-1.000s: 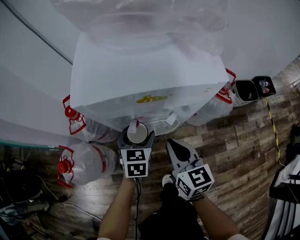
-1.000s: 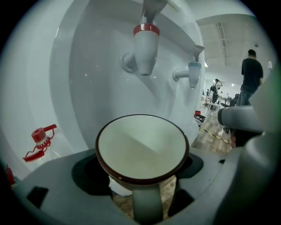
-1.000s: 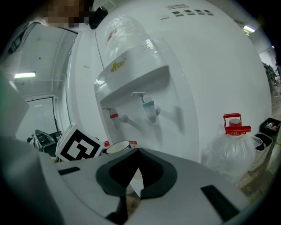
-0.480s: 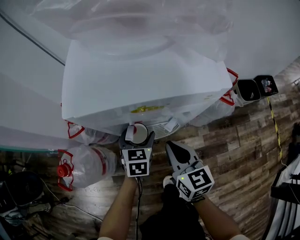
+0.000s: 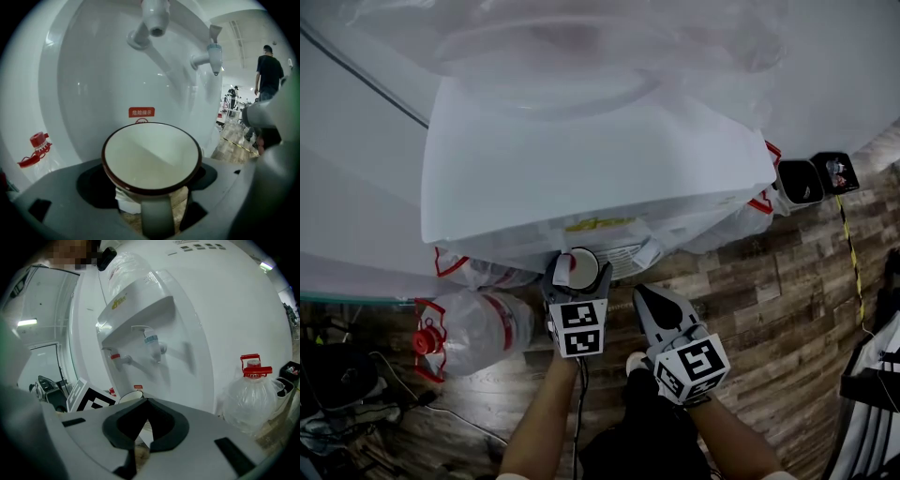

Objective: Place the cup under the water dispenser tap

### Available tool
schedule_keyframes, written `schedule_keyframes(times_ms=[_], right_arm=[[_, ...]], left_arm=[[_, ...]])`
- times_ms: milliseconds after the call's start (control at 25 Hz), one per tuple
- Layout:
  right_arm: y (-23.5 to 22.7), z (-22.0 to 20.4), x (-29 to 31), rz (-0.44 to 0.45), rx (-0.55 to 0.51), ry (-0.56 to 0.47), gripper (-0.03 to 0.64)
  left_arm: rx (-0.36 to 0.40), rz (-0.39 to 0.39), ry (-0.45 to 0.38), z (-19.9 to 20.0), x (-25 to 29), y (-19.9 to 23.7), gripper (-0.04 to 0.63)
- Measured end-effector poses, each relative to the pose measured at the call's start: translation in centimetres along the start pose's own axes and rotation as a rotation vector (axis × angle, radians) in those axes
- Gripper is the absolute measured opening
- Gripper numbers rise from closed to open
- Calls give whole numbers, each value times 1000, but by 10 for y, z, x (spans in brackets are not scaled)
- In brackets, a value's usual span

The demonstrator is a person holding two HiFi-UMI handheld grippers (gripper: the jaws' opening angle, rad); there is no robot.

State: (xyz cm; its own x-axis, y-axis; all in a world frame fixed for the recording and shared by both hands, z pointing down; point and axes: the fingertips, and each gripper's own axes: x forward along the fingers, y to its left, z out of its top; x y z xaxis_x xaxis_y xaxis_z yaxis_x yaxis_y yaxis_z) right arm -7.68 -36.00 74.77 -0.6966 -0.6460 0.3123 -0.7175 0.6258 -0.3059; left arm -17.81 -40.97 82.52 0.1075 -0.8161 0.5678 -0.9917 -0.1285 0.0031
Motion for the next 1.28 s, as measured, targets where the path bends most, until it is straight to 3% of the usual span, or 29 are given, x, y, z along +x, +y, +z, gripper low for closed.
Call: schedule_keyframes(times_ms=[720, 1280], right_arm=[[7, 0, -7, 7, 19, 18, 18], [43, 41, -58, -10, 31, 26, 18]], left_arm=[[-12, 32, -65, 12, -13, 0, 443], [-33, -3, -66, 40, -93, -13, 443]])
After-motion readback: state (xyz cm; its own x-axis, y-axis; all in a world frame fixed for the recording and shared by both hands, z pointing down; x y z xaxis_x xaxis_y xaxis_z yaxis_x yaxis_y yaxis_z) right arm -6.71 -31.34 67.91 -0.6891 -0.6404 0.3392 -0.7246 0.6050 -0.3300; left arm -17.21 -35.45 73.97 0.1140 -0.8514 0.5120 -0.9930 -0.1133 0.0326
